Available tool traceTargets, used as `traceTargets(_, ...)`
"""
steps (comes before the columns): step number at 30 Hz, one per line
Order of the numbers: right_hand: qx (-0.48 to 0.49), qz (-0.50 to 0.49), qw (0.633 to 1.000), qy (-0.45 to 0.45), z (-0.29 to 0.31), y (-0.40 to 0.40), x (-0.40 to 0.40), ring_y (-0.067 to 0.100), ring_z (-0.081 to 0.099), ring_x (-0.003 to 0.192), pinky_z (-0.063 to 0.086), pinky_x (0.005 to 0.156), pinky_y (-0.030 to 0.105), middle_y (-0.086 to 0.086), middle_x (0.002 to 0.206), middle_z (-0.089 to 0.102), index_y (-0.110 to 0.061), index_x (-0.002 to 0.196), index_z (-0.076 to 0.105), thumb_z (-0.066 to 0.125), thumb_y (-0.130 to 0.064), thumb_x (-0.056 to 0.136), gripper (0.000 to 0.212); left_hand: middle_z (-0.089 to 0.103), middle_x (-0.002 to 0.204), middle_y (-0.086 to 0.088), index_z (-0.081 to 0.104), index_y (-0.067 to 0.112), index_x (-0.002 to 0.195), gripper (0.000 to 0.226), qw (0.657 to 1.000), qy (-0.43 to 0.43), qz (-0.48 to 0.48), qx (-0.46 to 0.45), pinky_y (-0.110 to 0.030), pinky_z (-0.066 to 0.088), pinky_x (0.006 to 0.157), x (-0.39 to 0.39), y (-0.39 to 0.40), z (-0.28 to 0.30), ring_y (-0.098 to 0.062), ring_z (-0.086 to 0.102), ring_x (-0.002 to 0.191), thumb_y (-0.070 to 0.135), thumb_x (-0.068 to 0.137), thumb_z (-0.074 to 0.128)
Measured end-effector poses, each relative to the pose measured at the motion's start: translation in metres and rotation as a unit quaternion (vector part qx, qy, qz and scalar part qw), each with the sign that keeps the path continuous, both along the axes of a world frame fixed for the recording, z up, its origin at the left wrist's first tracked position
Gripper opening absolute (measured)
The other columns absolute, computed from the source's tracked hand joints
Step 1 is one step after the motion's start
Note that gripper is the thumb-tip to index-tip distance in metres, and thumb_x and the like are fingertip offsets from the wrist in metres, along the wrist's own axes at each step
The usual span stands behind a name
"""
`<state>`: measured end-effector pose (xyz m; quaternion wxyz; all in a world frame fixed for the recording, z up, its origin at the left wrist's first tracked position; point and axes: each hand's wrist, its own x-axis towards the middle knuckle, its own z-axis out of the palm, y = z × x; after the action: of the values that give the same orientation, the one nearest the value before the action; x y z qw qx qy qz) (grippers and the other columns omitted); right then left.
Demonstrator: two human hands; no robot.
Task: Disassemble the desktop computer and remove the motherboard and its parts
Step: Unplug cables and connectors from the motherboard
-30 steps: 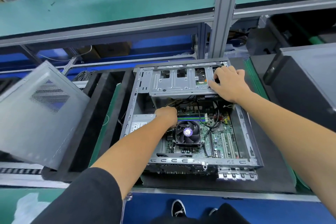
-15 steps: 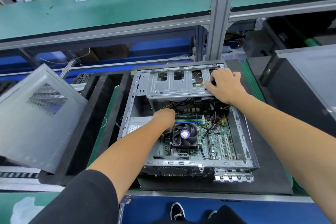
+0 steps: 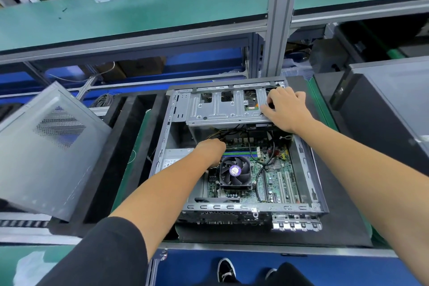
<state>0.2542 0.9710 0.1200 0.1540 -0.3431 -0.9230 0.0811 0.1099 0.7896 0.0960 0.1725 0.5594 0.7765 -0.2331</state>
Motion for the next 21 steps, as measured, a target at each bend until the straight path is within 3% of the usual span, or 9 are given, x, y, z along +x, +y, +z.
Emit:
traceTargets(6,-0.001,0.0,1.0,-0.002,0.0017,-0.0007,-0.0003,0.02,0.04,0.091,0.022,0.082,0.038,-0.001,0.093,0.05,-0.02,0.088,0.051,0.043,-0.045,0.094,0.027,0.059,0.111,-0.013,0.056,0.002,0.112,0.032,1.0,0.004,0.002,0.009,-0.037,0.048,0.071,0.0025,-0.006,-0.0032,-0.031,0.06,0.095,-0.01,0.083,0.053)
traceTargets(10,0.002,0.0,1.0,-0.003,-0.0006,0.0003,0.0,0.019,0.04,0.094,0.023,0.084,0.039,-0.001,0.096,0.05,-0.019,0.09,0.052,0.043,-0.045,0.094,0.027,0.059,0.112,-0.015,0.054,0.001,0.114,0.029,1.0,-0.006,-0.005,-0.001,-0.034,0.046,0.069,-0.0006,-0.0017,0.0006,-0.029,0.057,0.086,-0.005,0.086,0.053)
traceTargets(16,0.005,0.002,1.0,0.003,-0.0019,0.001,-0.0015,0.019,0.039,0.092,0.021,0.082,0.038,-0.001,0.094,0.05,-0.021,0.089,0.051,0.044,-0.046,0.093,0.027,0.06,0.104,-0.013,0.054,0.007,0.095,0.019,0.999,-0.007,-0.04,-0.011,-0.035,0.047,0.066,0.003,-0.0076,0.0025,-0.029,0.055,0.08,-0.007,0.083,0.053)
traceTargets(21,0.008,-0.004,1.0,0.001,-0.0025,0.0009,-0.0005,0.018,0.039,0.091,0.021,0.082,0.036,-0.003,0.092,0.048,-0.021,0.089,0.051,0.045,-0.047,0.093,0.027,0.06,0.108,-0.015,0.058,0.0,0.106,0.024,0.999,0.017,-0.05,0.004,-0.037,0.047,0.069,0.0037,-0.0074,-0.0001,-0.034,0.061,0.095,-0.009,0.084,0.052)
